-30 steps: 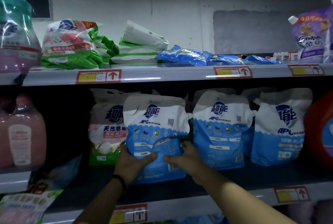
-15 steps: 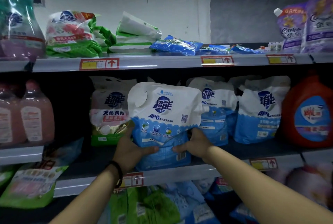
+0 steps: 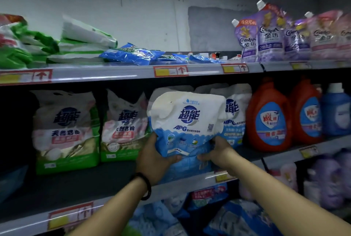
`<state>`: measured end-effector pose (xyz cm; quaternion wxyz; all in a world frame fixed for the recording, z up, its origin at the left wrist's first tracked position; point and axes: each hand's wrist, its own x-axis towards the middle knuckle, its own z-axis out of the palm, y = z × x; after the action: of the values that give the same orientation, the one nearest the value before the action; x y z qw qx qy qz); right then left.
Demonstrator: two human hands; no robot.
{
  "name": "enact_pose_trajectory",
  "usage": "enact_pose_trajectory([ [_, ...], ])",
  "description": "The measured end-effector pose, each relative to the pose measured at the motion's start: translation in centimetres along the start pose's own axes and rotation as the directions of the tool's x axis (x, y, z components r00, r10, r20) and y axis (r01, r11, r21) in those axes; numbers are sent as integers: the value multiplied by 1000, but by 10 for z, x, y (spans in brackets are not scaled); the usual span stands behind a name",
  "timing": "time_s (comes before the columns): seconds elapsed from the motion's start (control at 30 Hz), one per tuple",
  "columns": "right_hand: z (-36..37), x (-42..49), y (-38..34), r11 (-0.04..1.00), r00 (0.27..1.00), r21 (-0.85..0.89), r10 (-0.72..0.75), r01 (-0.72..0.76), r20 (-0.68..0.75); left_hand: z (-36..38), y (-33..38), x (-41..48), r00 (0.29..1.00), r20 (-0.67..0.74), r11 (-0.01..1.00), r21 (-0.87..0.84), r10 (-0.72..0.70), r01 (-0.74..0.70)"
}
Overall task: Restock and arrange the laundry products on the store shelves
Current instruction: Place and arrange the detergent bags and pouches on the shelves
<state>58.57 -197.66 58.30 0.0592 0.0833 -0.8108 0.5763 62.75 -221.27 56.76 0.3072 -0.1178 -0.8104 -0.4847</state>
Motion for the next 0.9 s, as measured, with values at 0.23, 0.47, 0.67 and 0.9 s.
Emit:
enact_pose_trajectory([
  [0.23, -62, 18, 29, 999, 992, 32, -12, 16, -123, 83, 17, 24, 998, 68, 999, 31, -8, 6],
  [0.47, -121, 45, 65, 1000, 959, 15, 1, 3, -282, 160, 39, 48, 989, 145, 1000, -9, 9, -8],
  [0.67, -141, 69, 74, 984, 923, -146, 40, -103, -382, 194, 42, 69, 982, 191, 1000, -4, -9, 10],
  [0.9, -131, 54, 67, 961, 918, -227, 60, -159, -391, 192, 48, 71, 968, 217, 992, 37, -130, 125],
])
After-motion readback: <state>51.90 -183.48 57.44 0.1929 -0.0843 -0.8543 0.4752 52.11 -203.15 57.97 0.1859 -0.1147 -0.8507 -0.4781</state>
